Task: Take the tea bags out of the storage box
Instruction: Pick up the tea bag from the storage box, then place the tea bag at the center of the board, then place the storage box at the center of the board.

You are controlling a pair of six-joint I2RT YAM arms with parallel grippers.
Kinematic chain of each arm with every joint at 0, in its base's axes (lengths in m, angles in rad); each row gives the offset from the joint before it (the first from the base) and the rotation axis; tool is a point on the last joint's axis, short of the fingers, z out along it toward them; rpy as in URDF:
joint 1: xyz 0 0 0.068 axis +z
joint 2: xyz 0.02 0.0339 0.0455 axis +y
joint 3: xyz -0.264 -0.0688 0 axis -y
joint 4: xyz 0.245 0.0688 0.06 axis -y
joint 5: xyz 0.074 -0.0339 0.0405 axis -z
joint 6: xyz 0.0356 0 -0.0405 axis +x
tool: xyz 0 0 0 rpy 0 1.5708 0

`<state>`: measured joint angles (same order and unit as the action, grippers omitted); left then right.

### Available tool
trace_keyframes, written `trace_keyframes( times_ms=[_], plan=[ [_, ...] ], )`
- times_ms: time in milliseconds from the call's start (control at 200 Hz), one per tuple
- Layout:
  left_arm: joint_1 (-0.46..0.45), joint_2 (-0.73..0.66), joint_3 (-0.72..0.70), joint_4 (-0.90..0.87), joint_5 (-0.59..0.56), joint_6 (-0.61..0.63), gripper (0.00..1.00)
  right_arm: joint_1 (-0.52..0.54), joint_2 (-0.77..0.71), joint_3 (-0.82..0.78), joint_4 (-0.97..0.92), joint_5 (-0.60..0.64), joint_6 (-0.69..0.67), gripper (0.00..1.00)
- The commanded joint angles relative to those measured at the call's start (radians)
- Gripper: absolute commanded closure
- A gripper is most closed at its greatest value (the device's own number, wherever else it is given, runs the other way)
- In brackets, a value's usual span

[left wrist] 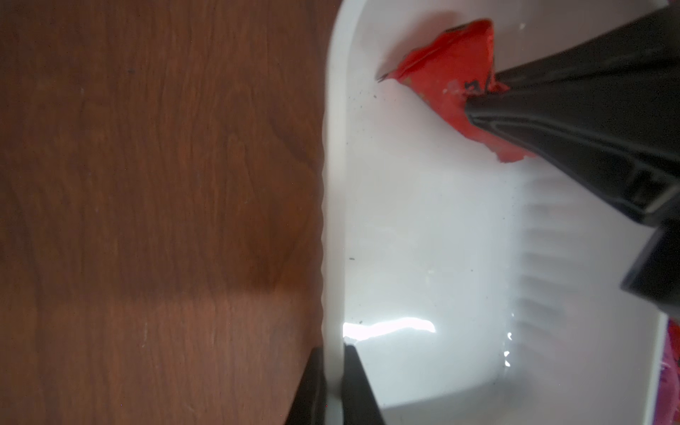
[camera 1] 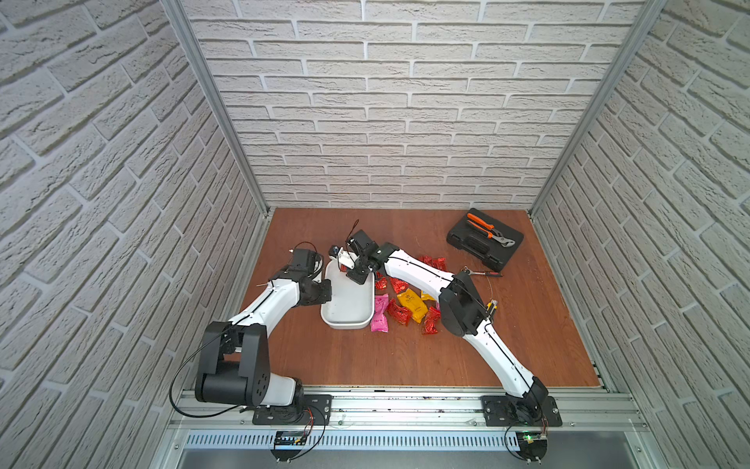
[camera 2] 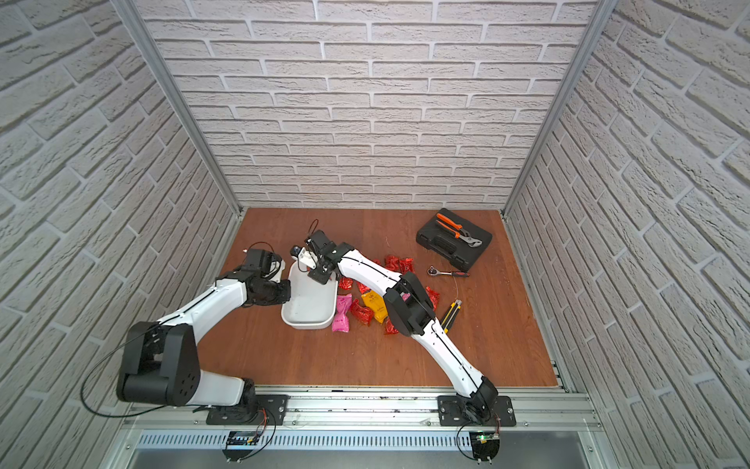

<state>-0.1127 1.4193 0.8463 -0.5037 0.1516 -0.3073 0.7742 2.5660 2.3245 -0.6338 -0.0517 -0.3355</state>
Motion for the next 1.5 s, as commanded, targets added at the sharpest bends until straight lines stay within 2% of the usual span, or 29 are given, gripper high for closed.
trace_keyframes(
  times_ms=[0,180,340,555,700,895,1120,1390,1420,1465,1495],
  plan=[
    [-0.005,-0.016,0.026,-0.020,-0.025,0.011,1.00,0.012,-0.065,0.010,0.039,-0.029,0.054,0.97],
    [-0.002,-0.020,0.039,-0.032,-0.070,-0.010,1.00,0.025,-0.236,-0.144,0.093,-0.046,0.195,0.97],
    [0.009,-0.013,0.055,-0.027,-0.101,-0.030,1.00,0.044,-0.488,-0.475,0.207,-0.048,0.304,0.97],
    [0.025,0.017,0.070,-0.023,-0.118,-0.048,1.00,0.090,-0.803,-0.885,0.233,-0.010,0.399,0.97],
    [0.030,0.051,0.090,-0.024,-0.120,-0.044,1.00,0.123,-0.969,-1.099,0.223,0.017,0.472,0.97],
    [0.036,0.088,0.119,-0.014,-0.124,-0.032,1.00,0.150,-1.139,-1.356,0.233,-0.052,0.561,0.97],
    [0.061,0.150,0.178,-0.003,-0.120,-0.009,1.00,0.162,-1.197,-1.554,0.336,-0.097,0.643,0.97],
    [0.082,0.194,0.234,-0.013,-0.118,0.008,1.00,0.165,-1.049,-1.520,0.464,-0.160,0.656,0.97],
    [0.083,0.193,0.236,-0.014,-0.120,0.007,0.94,0.166,-1.033,-1.514,0.465,-0.165,0.656,0.96],
    [0.083,0.188,0.238,-0.013,-0.121,0.007,0.79,0.167,-1.014,-1.501,0.456,-0.156,0.658,0.94],
    [0.083,0.185,0.238,-0.013,-0.122,0.008,0.72,0.169,-1.005,-1.493,0.446,-0.141,0.653,0.91]
  ],
)
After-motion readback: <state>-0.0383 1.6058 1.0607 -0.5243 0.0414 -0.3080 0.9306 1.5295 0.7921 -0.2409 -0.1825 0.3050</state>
